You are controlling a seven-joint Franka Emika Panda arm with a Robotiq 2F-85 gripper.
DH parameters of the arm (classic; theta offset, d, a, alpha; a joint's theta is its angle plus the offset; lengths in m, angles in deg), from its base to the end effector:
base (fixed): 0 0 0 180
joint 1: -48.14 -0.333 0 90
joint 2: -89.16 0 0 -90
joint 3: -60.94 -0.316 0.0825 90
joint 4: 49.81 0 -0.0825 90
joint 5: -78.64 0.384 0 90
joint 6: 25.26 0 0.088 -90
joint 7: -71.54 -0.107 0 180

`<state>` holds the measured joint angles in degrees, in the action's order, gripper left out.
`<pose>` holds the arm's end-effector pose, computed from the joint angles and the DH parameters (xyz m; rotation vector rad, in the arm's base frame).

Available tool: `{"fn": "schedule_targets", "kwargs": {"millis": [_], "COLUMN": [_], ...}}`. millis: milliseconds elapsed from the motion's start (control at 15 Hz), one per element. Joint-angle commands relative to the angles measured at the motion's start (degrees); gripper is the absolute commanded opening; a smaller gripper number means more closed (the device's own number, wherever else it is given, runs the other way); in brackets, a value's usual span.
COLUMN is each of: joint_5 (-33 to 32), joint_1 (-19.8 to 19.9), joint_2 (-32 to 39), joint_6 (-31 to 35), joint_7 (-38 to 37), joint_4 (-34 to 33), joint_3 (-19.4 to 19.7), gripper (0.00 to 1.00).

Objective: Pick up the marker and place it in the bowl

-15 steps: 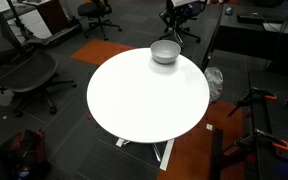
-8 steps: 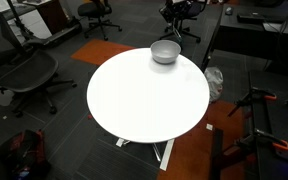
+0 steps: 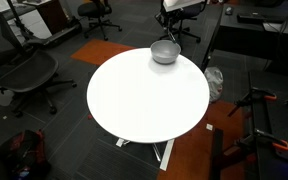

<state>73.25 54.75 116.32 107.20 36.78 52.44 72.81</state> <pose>0.6296 -0.2001 0.3004 2.7237 -1.2205 0.1250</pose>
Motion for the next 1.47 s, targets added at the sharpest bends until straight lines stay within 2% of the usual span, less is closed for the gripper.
{"fn": "schedule_targets", "kwargs": {"millis": [0,867,933,1067,1400], "joint_5": [2.2,10.0,10.7,11.6,12.0], "joint_1": [1.0,4.1,4.5,4.8,4.4], "joint_2": [4.2,13.6,14.0,14.2,12.2], "joint_6": [1.0,1.5,1.1,1.2,1.7], "joint_7": [3.3,9.3,10.2,11.7,13.3], "joint_4": [-4.4,-12.8,-13.3,-13.7,-11.9], "joint_3": [0.2,-0.5,-0.9,-1.2,-1.0], "gripper": [0.05,0.05,0.44,0.50,0.88]}}
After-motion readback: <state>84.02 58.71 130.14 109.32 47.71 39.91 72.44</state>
